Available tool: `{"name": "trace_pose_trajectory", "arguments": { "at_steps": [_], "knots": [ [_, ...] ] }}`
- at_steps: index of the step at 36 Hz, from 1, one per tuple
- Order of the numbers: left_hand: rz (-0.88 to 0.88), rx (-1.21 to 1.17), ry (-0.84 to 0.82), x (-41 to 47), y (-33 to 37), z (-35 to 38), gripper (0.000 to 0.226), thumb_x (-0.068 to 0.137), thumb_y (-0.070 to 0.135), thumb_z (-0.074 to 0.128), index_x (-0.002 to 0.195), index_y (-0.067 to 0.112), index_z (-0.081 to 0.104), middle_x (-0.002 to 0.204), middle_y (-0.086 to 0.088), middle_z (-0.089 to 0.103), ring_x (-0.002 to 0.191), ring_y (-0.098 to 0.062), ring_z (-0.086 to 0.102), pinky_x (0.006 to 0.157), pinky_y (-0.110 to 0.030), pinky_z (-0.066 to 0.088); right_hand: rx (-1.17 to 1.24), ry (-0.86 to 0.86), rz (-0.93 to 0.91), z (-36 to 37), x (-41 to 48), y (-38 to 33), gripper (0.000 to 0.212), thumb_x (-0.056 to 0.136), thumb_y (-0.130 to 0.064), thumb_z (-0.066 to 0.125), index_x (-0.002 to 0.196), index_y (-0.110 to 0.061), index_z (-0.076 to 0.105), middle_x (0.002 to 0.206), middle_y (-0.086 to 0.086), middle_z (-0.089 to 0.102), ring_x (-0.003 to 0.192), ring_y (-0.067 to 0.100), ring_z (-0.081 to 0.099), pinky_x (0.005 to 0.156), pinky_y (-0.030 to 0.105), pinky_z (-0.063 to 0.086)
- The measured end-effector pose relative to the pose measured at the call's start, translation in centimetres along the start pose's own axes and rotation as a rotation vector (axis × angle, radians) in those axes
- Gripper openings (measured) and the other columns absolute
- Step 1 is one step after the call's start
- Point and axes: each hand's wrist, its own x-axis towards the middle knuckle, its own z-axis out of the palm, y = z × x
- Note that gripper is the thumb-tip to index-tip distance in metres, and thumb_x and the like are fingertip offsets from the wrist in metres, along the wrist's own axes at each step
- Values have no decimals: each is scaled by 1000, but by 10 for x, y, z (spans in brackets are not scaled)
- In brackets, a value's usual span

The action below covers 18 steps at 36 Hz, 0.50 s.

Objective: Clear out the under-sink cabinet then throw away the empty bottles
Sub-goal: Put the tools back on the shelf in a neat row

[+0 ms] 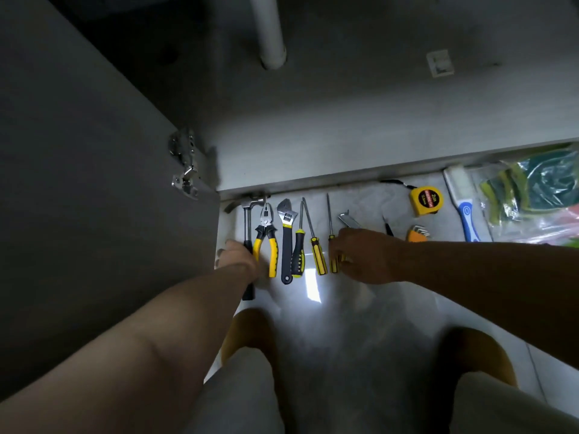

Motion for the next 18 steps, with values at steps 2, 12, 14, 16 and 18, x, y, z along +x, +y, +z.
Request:
{"name": "trace_pose_trajectory", "arguments": {
  "at_steps": [2, 12, 14, 16, 18],
  "knots": [
    [-5, -39, -22, 2, 2, 1, 51, 89, 12, 62, 133, 6, 38, 134, -21, 48, 123, -39, 52, 103, -49, 49, 2, 1, -6, 5, 3, 0, 24, 94, -16, 57, 117, -15, 64, 115, 3, 58, 108, 15, 55, 85, 17, 30],
    [-45, -219, -104, 5, -12, 0, 58, 79, 9, 70, 130, 8, 42, 121, -17, 53, 106, -35, 58, 92, -49, 57, 79, -22, 49, 21, 13, 8, 18, 91, -12, 57, 104, -10, 69, 97, 0, 64, 98, 17, 61, 74, 13, 32],
    [-53, -245, -110, 6, -12, 1, 53, 78, 7, 71, 125, 7, 46, 114, -16, 56, 101, -35, 59, 87, -47, 59, 89, 1, 49, 21, 14, 8, 16, 90, -11, 58, 101, -9, 69, 88, -6, 59, 96, 16, 61, 70, 10, 27],
    [-54, -301, -136, 7, -11, 0, 37, 79, 3, 68, 113, 6, 53, 104, -16, 58, 93, -34, 60, 77, -43, 60, 73, 2, 56, 19, 16, 7, 16, 91, -14, 57, 102, -11, 68, 89, -5, 60, 95, 16, 61, 70, 10, 25],
    [-56, -350, -147, 7, -10, -1, 14, 85, 0, 60, 97, 8, 56, 103, -18, 59, 94, -35, 61, 78, -44, 60, 73, -13, 81, 18, 18, 5, 18, 92, -15, 56, 106, -12, 66, 95, -2, 62, 97, 17, 60, 73, 13, 28]
  ]
}}
